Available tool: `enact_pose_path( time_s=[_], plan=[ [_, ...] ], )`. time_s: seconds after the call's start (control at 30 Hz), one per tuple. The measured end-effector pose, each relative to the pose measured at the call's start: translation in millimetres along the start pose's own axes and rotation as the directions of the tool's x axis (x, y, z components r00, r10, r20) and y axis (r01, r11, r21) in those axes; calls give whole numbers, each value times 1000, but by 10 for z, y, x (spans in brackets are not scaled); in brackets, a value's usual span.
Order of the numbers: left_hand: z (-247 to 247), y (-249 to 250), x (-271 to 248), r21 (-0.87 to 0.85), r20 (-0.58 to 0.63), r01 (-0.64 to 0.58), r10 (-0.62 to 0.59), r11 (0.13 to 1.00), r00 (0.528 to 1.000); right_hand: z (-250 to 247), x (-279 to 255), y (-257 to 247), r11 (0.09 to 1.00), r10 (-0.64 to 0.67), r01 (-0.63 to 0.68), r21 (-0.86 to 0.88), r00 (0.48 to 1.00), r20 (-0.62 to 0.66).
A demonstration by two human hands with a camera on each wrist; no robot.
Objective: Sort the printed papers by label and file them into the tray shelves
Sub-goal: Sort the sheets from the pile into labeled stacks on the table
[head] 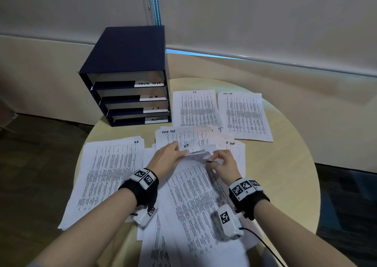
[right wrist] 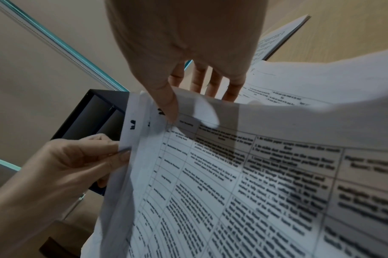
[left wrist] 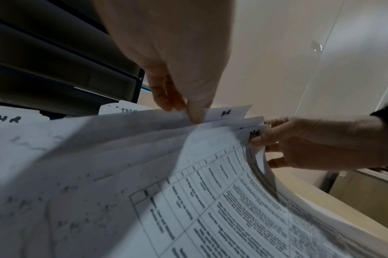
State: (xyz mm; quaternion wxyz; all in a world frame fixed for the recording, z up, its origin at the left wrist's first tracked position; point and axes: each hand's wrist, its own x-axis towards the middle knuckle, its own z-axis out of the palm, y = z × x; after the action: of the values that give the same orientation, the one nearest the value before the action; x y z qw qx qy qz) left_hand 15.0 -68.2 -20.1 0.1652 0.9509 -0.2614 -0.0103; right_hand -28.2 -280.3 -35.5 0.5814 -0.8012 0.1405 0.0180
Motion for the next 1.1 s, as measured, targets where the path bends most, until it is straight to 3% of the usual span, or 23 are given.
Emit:
enact_pose_path(
  time_s=[0.13,0.23,0.3,0.37,0.53,0.63,0.73,0.87,1.0,1.1],
  plan=[
    [-5,3,-28,-66,48,-111,114,992,992,8,-22,-8,999,-20,19,44,1000,19],
    [-63,76,-43,-286,117,15,19,958,993,12,-28,17,998,0,-3,64,999,47],
    [-70,86,-16,-473,90,124,-92,872,992,4,-49,9,998,-4,1,65,999,48],
    [-47,59,28,-535,83,221,-209,816,974,-6,-64,-9,997,-12,9,76,999,43],
    [46,-20,118,-298,122,288,-263,910,957,-27,-53,-5,996,-19,15,90,999,44],
    [55,-8,116,-223,90,256,-242,941,966,-47,-56,-9,993,-15,10,116,999,37],
    [56,2,100,-196,96,215,-200,957,975,-50,-45,13,992,-16,11,125,999,43],
    [59,-22,110,-190,134,258,-235,947,963,-35,-32,30,995,-3,-1,101,999,43],
    [44,-2,127,-280,108,257,-236,925,966,-29,-12,31,997,10,-10,78,1000,-3],
    [28,-8,114,-251,76,224,-211,942,974,-29,4,6,1000,-3,3,20,1000,19]
  ],
)
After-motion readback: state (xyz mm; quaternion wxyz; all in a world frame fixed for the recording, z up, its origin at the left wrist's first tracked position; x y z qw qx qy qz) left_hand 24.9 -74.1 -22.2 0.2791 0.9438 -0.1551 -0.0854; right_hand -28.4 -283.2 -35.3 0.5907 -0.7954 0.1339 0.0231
